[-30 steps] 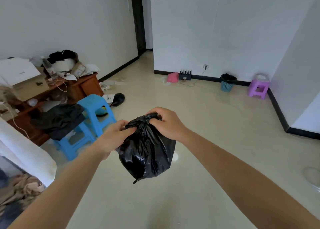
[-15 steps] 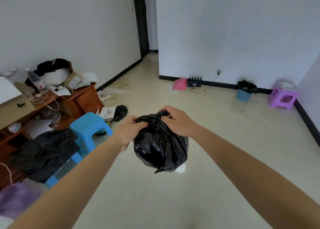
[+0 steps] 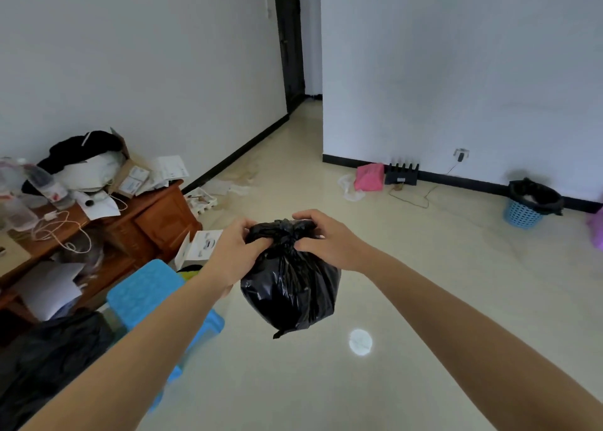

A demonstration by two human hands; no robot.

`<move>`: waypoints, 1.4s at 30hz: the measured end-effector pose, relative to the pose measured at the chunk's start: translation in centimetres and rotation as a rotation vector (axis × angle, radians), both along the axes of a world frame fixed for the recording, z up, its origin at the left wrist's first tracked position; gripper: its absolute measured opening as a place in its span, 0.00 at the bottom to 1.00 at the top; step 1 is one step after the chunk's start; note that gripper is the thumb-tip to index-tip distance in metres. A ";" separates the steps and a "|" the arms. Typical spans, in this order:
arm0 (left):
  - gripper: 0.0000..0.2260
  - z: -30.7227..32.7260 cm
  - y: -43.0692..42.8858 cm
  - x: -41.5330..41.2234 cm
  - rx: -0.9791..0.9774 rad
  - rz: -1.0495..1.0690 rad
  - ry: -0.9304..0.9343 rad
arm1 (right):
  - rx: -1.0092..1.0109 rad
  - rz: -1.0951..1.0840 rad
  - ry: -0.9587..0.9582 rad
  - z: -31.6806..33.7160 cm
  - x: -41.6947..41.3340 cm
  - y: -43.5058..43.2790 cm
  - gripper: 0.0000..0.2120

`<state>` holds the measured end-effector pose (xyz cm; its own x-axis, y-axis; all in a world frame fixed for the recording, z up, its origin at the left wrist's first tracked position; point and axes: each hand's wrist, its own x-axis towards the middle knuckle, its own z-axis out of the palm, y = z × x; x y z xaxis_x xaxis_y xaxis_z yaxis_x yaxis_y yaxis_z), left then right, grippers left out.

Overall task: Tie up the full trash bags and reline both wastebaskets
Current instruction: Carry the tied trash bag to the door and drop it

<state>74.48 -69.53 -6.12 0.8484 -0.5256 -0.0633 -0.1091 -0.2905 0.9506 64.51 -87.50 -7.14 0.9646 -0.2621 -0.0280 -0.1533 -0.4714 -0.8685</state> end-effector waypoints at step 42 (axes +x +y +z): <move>0.09 -2.4 -60.9 113.5 -0.031 -0.012 0.005 | -0.303 0.112 -0.117 -2.8 114.6 -62.0 0.16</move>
